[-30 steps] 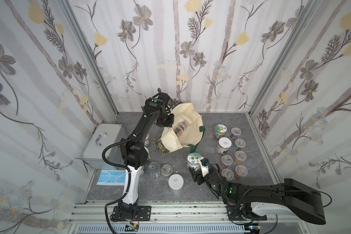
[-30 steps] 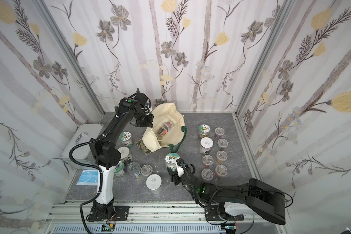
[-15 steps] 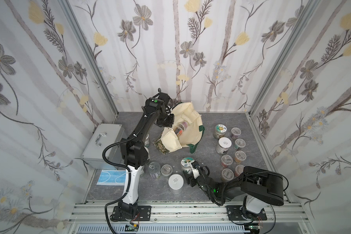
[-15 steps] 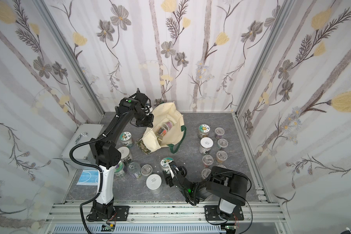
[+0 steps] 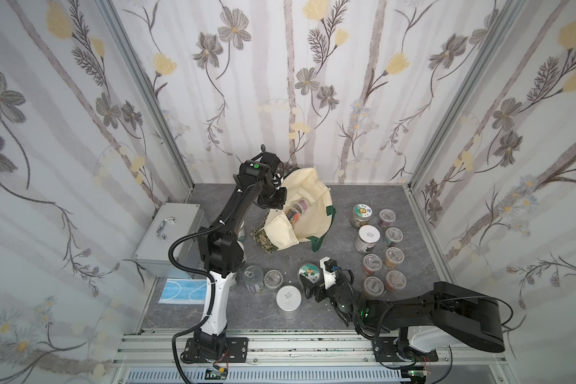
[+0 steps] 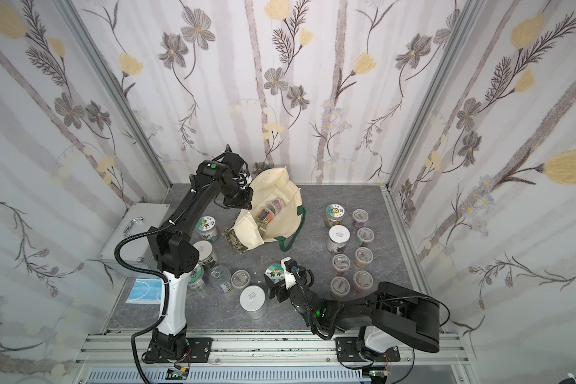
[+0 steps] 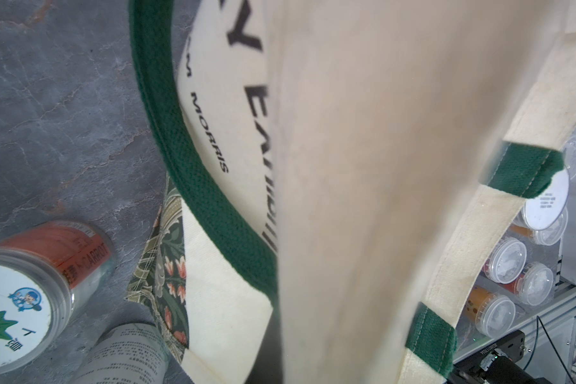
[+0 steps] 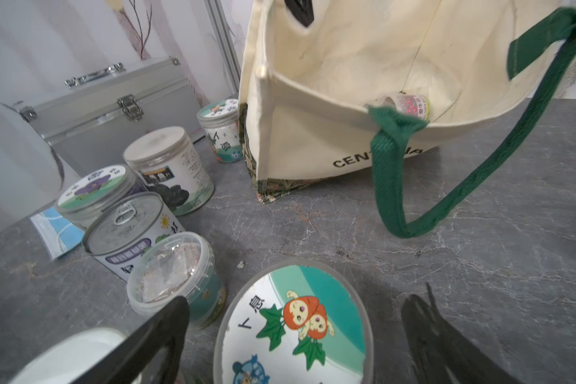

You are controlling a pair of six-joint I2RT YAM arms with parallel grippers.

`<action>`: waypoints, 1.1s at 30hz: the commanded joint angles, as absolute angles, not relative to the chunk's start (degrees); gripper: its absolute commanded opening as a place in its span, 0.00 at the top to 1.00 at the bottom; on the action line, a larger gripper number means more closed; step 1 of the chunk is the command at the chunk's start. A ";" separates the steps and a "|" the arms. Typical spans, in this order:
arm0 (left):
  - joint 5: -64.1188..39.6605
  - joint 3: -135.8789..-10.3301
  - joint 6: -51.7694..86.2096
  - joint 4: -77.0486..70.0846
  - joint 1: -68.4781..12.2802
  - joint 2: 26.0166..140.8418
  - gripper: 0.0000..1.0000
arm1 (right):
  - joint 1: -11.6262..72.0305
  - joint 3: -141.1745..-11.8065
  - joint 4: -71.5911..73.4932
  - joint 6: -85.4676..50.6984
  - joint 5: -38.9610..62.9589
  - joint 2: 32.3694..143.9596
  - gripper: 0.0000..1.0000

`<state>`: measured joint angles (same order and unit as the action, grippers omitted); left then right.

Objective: Take out the seed jars from the canvas bag
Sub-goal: Place the seed jar at the center of the board, then adjust the canvas bag at the center of the board.

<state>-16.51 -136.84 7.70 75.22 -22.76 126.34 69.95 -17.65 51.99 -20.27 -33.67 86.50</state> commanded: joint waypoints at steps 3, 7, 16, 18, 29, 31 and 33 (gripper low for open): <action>-16.67 -137.11 2.15 73.82 -26.23 125.51 1.00 | 66.69 -20.24 32.41 -28.76 -35.22 75.49 0.00; -19.32 -137.46 0.25 72.26 -28.61 125.58 1.00 | 61.07 -21.06 22.77 -33.92 -32.41 67.01 0.00; -18.44 -137.81 -3.16 72.04 -31.37 125.04 1.00 | 43.96 -25.21 15.21 -37.60 -12.66 58.61 0.00; -17.69 -135.95 -4.05 71.99 -31.35 123.93 1.00 | 41.50 -27.87 15.19 -37.87 -6.73 59.93 0.01; -17.58 -132.24 -6.18 72.22 -31.28 121.75 1.00 | 39.01 -47.82 8.17 -46.72 3.54 81.68 0.11; -17.49 -131.54 -6.31 71.94 -31.29 121.67 1.00 | 38.21 -50.49 7.94 -50.03 4.86 85.67 0.10; -17.40 -131.05 -6.45 71.83 -31.28 121.64 1.00 | 37.30 -52.24 10.68 -53.57 7.89 89.61 0.09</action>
<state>-17.32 -131.50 -5.17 72.16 -31.40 122.13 37.98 -50.48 9.30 -47.00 3.84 86.35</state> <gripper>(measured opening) 0.087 0.905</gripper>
